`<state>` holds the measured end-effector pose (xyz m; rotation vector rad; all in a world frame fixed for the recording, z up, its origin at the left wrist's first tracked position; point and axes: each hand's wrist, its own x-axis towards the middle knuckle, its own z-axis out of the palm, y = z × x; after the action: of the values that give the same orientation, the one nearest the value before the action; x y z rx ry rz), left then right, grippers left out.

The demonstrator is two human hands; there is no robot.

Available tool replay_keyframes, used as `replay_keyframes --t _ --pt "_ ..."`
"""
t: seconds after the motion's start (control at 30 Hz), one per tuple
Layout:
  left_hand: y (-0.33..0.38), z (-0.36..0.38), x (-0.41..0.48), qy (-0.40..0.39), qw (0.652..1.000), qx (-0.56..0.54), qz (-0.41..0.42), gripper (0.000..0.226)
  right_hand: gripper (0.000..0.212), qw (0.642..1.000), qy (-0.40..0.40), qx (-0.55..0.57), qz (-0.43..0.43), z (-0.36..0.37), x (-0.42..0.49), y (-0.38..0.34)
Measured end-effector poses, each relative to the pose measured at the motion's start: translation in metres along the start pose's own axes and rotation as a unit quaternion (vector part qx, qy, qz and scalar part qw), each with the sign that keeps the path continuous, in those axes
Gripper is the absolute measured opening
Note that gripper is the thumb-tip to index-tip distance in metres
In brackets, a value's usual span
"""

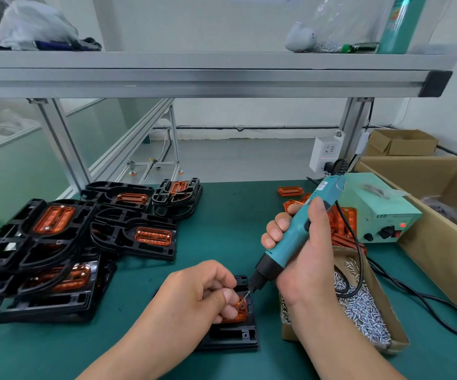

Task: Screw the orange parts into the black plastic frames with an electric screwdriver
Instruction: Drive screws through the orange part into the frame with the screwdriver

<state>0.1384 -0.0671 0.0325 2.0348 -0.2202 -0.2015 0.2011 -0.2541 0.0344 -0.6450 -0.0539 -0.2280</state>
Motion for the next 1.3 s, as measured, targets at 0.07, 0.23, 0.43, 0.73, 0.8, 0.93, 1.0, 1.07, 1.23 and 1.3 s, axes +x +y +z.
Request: replay_keyframes --t 0.07,0.23,0.43,0.73,0.8,0.93,1.0,1.07,1.23,1.3 --pt "0.0008 -0.0001 -0.0001 -0.004 1.0 -0.002 0.004 0.032 0.038 1.0 -0.001 0.001 0.002 0.0 0.0002 0.0004" --pt "-0.0015 0.0025 0.0025 -0.004 1.0 -0.011 -0.003 0.021 0.039 1.0 0.001 0.002 0.002 -0.0002 -0.0006 0.0018" --pt "-0.0056 0.0035 0.0034 -0.008 1.0 0.0 -0.023 0.025 0.039 1.0 0.002 0.009 0.001 0.0014 -0.0013 0.0013" --pt "-0.0058 0.0056 0.0035 -0.017 0.999 0.021 -0.021 0.023 0.039 1.0 0.019 0.016 -0.004 0.0024 -0.0016 0.0011" --pt "-0.0055 0.0048 0.0034 -0.021 0.999 0.023 -0.022 0.025 0.039 1.0 0.022 0.018 -0.005 0.0027 -0.0013 0.0011" --pt "-0.0052 0.0037 0.0029 -0.031 0.998 0.043 -0.024 0.025 0.038 0.999 0.027 0.023 -0.012 0.0012 -0.0007 0.0004" --pt "-0.005 0.0034 0.0023 -0.032 0.998 0.053 -0.023 0.021 0.038 0.999 0.028 0.023 -0.013 0.0009 -0.0007 0.0003" --pt "-0.004 0.0032 0.0016 -0.034 0.997 0.064 -0.022 0.02 0.038 0.999 0.028 0.022 -0.014 0.0007 -0.0008 0.0001" --pt "-0.0022 0.0017 0.0001 -0.033 0.995 0.094 -0.015 0.021 0.038 0.999 0.028 0.022 -0.012 0.0007 -0.0011 -0.0002" --pt "-0.0018 0.0012 -0.0005 -0.029 0.994 0.1 -0.012 0.024 0.038 0.999 0.029 0.022 -0.012 0.001 -0.0009 -0.0005"
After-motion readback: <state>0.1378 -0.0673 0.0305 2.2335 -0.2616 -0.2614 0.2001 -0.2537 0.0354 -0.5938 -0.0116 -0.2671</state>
